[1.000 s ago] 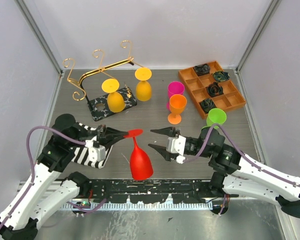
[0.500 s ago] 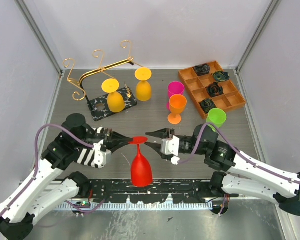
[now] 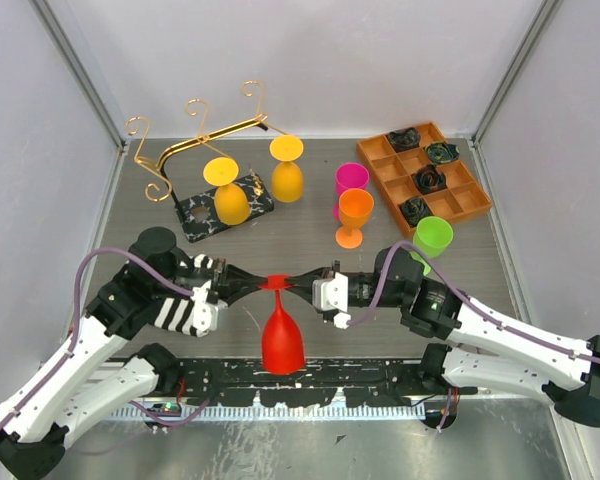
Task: Place the wine glass upside down on the wine glass rack
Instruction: Turn the wine glass upside down at the wine rack.
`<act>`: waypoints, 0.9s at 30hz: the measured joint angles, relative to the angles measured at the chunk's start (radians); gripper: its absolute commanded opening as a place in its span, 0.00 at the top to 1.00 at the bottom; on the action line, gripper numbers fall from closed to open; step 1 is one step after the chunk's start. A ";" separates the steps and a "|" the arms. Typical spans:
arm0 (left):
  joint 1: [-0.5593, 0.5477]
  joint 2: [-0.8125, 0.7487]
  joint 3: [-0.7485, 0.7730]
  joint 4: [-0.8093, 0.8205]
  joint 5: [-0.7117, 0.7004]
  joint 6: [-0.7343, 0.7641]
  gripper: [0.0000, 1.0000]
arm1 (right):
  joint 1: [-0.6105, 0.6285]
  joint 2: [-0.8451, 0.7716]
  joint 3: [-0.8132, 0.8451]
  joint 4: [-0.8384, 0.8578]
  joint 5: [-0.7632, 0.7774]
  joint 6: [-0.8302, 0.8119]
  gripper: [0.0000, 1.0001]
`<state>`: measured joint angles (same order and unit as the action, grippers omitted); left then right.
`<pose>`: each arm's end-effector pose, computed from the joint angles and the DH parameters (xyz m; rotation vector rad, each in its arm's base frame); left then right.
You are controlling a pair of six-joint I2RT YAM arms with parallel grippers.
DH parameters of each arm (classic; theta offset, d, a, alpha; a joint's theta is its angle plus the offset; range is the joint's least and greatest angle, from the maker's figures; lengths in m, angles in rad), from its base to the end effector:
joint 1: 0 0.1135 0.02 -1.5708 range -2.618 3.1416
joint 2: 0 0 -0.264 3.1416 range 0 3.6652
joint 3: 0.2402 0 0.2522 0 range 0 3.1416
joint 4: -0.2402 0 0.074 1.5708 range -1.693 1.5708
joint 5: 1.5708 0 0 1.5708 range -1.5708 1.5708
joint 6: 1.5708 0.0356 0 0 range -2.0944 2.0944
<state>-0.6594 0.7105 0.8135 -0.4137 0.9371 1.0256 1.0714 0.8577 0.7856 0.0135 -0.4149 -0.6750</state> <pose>0.0993 -0.1133 0.3415 1.6693 0.6565 -0.6141 0.0843 0.1845 0.3491 -1.4581 0.7997 0.6395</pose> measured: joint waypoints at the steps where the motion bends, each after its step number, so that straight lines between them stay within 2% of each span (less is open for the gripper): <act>1: 0.000 0.000 0.000 0.000 -0.001 0.000 0.96 | 0.000 0.003 0.000 0.000 0.000 -0.001 0.94; 3: 0.000 0.000 0.000 0.003 -0.010 -0.005 0.88 | 0.000 0.009 0.000 -0.006 -0.005 -0.005 0.99; 7: 0.000 0.000 0.000 0.008 -0.022 -0.029 0.58 | 0.003 0.011 0.000 -0.019 0.005 -0.016 0.99; 12: -0.002 -0.019 0.000 0.040 -0.075 -0.142 0.33 | 0.002 -0.011 0.000 -0.028 0.082 -0.045 0.99; 16: -0.003 -0.050 -0.002 0.114 -0.168 -0.305 0.31 | 0.001 -0.048 0.000 -0.044 0.147 -0.085 0.99; 21: -0.003 -0.079 -0.002 0.198 -0.348 -0.568 0.29 | 0.001 -0.068 0.000 -0.048 0.247 -0.141 0.99; 27: -0.003 -0.096 -0.031 0.270 -0.487 -0.868 0.30 | 0.001 -0.060 0.003 -0.012 0.341 -0.201 0.99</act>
<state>-0.6621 0.6147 0.7826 -0.1440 0.4500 0.1577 1.0721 0.7975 0.7883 0.0013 -0.0734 -0.8764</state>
